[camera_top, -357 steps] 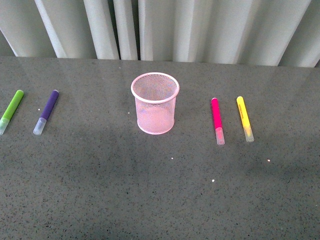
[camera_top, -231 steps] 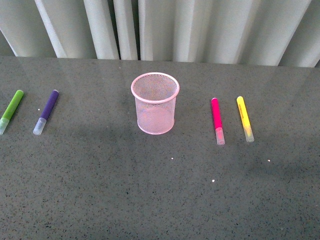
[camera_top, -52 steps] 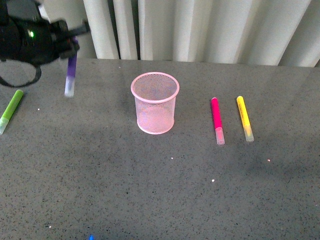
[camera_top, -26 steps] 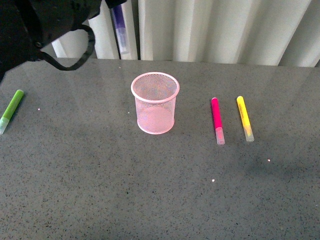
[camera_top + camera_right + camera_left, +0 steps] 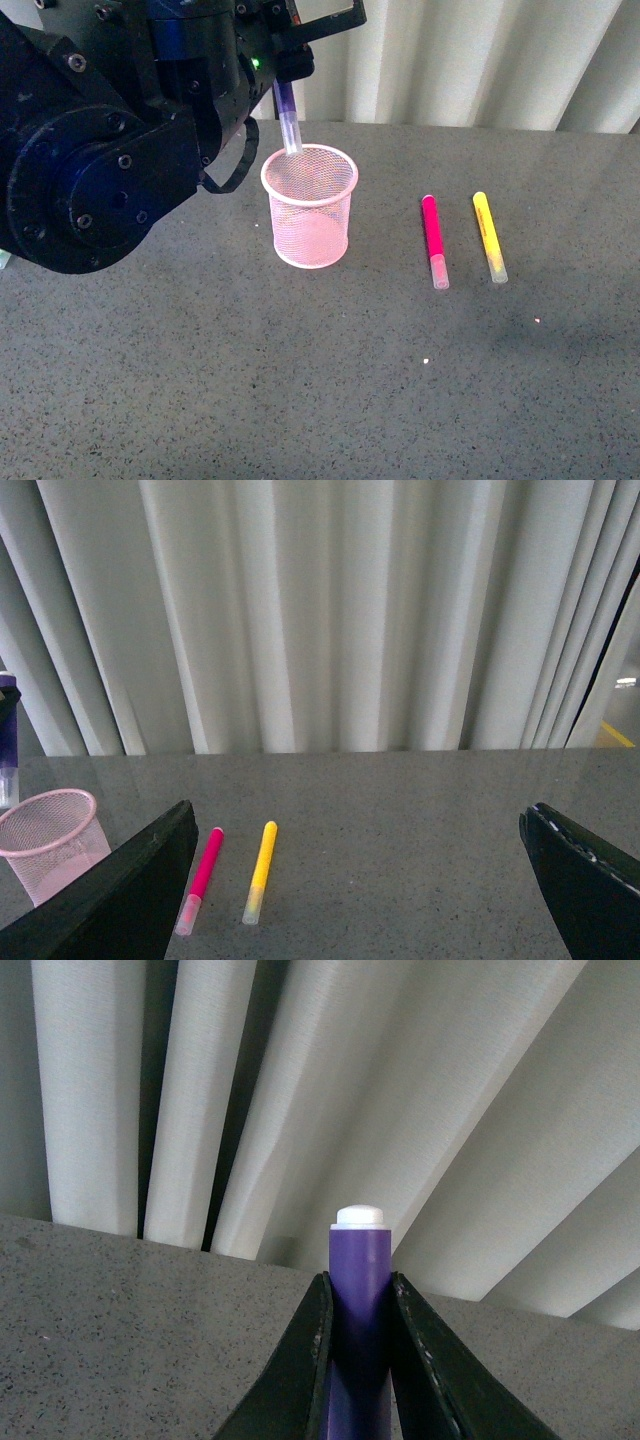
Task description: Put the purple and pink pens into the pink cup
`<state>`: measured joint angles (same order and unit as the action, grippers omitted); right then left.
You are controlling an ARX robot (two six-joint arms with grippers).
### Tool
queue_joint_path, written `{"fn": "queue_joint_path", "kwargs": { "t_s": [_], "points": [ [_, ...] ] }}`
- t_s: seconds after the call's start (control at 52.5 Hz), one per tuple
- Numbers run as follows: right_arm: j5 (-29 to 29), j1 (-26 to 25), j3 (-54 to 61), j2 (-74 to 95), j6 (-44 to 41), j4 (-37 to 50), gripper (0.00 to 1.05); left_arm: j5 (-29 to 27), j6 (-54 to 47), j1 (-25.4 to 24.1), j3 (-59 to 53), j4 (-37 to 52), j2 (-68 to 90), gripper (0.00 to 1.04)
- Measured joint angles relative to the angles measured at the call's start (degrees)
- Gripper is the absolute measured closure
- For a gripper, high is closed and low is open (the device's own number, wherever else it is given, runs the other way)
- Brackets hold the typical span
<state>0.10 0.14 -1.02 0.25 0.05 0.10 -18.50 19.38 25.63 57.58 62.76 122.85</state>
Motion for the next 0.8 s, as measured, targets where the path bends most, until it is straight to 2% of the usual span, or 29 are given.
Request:
{"fn": "queue_joint_path", "kwargs": {
  "t_s": [0.8],
  "points": [
    [0.0,0.0,0.0,0.0,0.0,0.0,0.07,-1.4,4.0,1.0,2.4,-1.5,5.1,0.92]
  ]
}}
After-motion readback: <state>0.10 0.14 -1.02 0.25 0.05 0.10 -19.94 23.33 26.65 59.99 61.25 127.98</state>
